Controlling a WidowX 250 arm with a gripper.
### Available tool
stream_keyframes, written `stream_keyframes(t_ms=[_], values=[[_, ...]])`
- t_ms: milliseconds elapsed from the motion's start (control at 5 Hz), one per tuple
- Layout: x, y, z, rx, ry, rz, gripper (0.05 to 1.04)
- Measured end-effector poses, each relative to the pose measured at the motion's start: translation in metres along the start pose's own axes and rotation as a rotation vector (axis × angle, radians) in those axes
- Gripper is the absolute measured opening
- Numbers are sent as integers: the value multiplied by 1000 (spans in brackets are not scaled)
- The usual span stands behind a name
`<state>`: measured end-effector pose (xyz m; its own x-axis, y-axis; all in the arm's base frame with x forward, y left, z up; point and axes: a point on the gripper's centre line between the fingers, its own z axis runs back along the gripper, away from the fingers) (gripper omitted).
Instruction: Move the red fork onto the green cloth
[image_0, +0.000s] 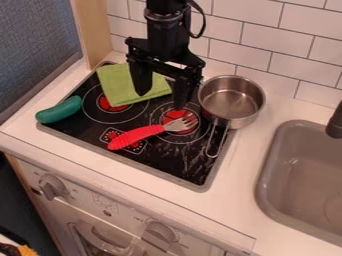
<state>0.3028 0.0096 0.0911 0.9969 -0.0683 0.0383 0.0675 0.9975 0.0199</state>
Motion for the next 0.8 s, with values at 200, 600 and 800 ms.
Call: stream_keyframes(t_ms=[200, 600, 800], values=[[-2, -1, -8, -3, 27, -8, 1001], [-22, 27, -21, 24, 85, -105, 1001], [-27, 33, -24, 44, 67, -193, 1001]])
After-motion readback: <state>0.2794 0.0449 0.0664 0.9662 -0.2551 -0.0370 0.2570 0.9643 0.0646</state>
